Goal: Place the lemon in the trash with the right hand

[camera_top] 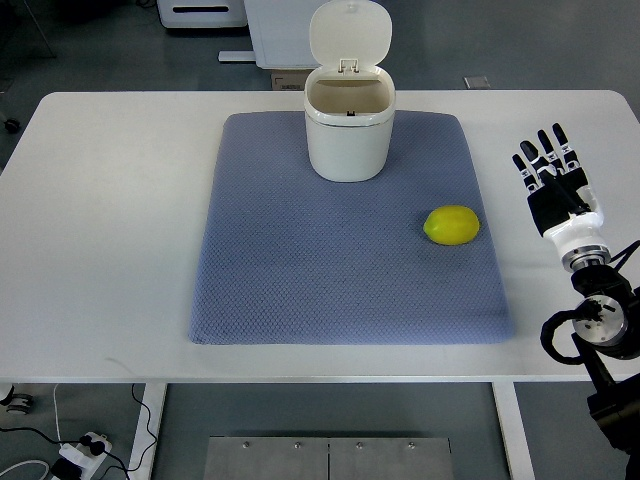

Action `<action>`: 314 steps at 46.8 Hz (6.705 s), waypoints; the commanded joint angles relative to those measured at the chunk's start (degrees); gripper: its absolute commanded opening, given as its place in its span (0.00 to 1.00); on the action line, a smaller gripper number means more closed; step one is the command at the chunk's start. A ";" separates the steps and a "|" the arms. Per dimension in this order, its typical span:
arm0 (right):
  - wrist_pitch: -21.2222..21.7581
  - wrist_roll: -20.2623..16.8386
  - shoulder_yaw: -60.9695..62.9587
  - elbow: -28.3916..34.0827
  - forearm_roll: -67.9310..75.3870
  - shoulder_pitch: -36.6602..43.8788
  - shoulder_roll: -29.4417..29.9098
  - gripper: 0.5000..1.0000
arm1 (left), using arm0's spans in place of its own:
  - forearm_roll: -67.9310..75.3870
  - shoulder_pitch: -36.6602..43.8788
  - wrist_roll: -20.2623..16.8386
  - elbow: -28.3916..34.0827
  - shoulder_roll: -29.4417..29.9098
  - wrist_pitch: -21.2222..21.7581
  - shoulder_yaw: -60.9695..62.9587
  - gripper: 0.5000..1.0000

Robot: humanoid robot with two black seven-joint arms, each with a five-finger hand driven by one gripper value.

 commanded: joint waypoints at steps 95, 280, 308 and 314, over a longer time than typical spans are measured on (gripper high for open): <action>0.35 -1.32 -8.42 0.18 -2.63 2.26 -11.89 1.00 | -0.05 0.00 0.00 0.05 0.00 0.00 0.00 1.00; 6.68 -2.90 -121.01 1.50 2.82 81.63 -24.73 1.00 | -0.05 0.00 0.00 -0.04 0.00 0.00 0.00 1.00; 1.49 -3.35 -132.09 2.56 0.97 86.90 -14.97 1.00 | 0.04 0.00 0.00 -0.04 0.00 0.00 0.00 1.00; 1.49 -3.35 -132.44 2.82 0.97 86.90 -14.09 1.00 | 0.04 0.00 0.00 -0.04 0.00 0.00 0.00 1.00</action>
